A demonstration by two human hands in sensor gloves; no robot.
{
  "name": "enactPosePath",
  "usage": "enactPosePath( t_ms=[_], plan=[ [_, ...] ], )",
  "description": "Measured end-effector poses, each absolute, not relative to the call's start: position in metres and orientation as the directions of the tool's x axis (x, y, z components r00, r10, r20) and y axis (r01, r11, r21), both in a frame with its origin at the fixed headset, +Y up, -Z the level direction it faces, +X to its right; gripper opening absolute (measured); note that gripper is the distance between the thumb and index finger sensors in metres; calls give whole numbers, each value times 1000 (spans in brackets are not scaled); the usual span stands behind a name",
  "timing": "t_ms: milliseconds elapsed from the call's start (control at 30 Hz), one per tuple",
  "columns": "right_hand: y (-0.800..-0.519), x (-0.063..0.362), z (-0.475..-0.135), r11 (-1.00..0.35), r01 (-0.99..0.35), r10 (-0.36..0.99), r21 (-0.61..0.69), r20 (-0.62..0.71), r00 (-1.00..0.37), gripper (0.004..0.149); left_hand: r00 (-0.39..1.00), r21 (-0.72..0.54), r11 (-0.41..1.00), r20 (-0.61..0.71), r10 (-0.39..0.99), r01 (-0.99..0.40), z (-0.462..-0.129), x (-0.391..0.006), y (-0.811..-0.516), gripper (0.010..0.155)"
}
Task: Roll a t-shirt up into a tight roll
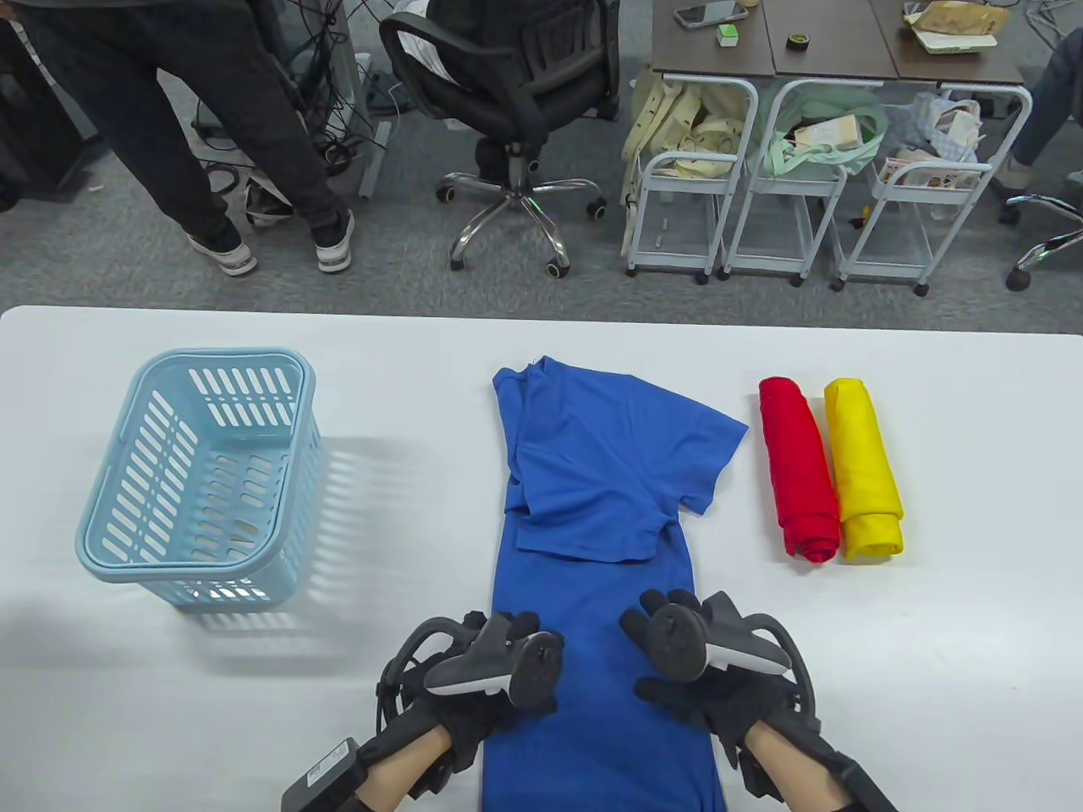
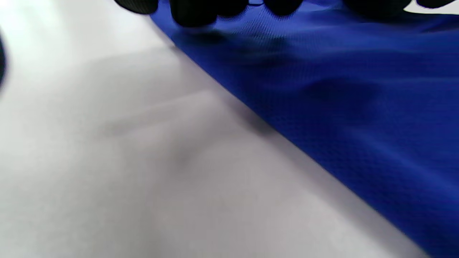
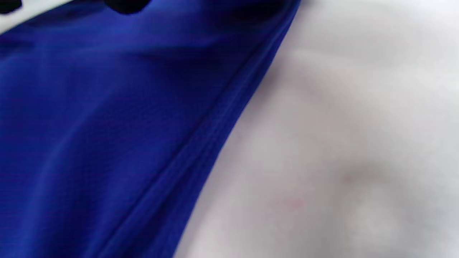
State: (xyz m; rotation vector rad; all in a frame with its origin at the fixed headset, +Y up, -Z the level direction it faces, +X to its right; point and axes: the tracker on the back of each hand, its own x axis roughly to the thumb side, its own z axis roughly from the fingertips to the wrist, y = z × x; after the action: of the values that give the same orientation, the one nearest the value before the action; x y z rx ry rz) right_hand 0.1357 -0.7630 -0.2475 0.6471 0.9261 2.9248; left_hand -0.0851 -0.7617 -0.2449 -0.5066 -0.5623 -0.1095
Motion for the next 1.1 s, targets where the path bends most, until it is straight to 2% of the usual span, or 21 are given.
enactPosePath(
  t_ms=[67,133,167,300,400,467,533,600,733,800,900,1033,1100],
  plan=[
    [-773,133,-248,-809,168,73,563,380,-922,78,851,-433,855,524,-18,285,-253,-91,-775,77],
    [-780,135,-247,-786,200,46,585,379,-924,81,857,-498,789,511,-70,361,-258,-98,-788,78],
    [-779,136,-248,-791,176,68,585,371,-926,81,850,-531,769,526,-29,355,-258,-99,-786,79],
    [-767,134,-241,-814,191,60,549,406,-912,80,850,-400,890,527,27,220,-253,-98,-752,68],
    [-760,130,-233,-828,211,52,520,445,-894,77,830,-376,897,558,20,231,-247,-101,-758,72],
    [-758,133,-236,-828,191,75,527,441,-894,78,838,-410,868,546,-13,280,-250,-106,-768,77],
    [-753,138,-243,-830,110,148,547,406,-902,77,857,-487,821,515,-6,299,-257,-110,-780,80],
    [-741,140,-253,-854,47,167,518,359,-918,76,859,-532,786,512,3,314,-260,-112,-788,79],
    [-708,114,-281,-907,99,73,409,385,-920,72,852,-522,792,523,4,316,-260,-110,-786,82],
    [-704,98,-296,-909,140,29,393,394,-919,70,854,-529,790,520,12,311,-260,-111,-786,82],
    [-714,64,-328,-871,209,0,444,426,-905,70,856,-543,782,517,23,307,-260,-111,-786,82],
    [-744,36,-355,-793,314,-64,522,441,-895,85,859,-602,739,508,62,302,-259,-112,-787,85],
    [-752,31,-362,-790,354,-136,502,419,-898,88,866,-659,688,493,89,304,-259,-112,-788,89]
  ],
)
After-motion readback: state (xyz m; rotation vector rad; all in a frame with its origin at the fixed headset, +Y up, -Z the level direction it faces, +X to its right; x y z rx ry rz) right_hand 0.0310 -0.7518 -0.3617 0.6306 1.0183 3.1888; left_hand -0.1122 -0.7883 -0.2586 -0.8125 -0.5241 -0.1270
